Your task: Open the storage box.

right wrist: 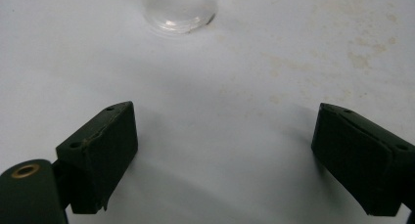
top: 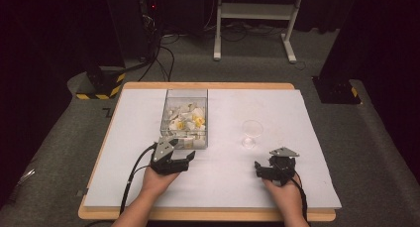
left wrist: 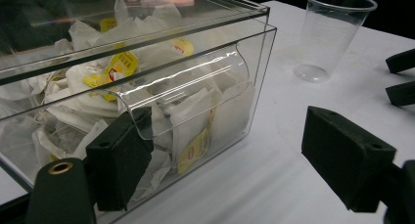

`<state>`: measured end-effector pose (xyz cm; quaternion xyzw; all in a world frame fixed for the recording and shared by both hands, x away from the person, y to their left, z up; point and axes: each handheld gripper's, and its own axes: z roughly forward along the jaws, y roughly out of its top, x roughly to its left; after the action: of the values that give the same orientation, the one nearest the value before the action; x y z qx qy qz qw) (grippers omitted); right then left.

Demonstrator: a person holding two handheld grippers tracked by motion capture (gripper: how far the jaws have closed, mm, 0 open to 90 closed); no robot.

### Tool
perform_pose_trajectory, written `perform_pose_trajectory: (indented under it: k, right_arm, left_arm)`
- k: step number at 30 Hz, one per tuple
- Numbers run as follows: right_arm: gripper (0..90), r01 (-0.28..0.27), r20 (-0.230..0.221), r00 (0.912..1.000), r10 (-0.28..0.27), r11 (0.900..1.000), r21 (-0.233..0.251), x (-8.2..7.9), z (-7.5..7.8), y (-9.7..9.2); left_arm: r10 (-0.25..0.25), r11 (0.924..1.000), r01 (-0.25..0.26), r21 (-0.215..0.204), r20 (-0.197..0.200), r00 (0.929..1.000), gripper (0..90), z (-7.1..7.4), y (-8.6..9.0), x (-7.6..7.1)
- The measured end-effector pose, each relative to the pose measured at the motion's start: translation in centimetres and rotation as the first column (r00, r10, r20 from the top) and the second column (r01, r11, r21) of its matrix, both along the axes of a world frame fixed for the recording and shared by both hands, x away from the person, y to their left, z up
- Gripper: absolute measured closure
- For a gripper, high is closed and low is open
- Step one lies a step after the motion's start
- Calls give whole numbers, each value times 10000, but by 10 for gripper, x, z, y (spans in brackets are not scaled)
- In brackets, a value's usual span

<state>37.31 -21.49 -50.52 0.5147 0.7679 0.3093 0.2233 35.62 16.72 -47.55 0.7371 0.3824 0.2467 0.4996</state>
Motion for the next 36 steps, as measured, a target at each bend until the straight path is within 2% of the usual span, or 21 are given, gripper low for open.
perform_pose_trajectory:
  k: [10, 24, 36]
  right_arm:
    - [99, 5, 5, 10000, -5, 10000, -5, 0, 0, 0]
    - [99, 0, 3, 10000, 0, 10000, -4, 0, 0, 0]
    - [100, 14, -4, 10000, -14, 10000, -8, 0, 0, 0]
  left_arm:
    - [-118, 9998, 118, -156, 3, 9999, 208, -1, 2, -10]
    - [-259, 9995, 258, -166, -57, 9996, 208, 0, 3, -19]
    - [-304, 9993, 302, -215, -107, 9995, 207, 0, 3, -23]
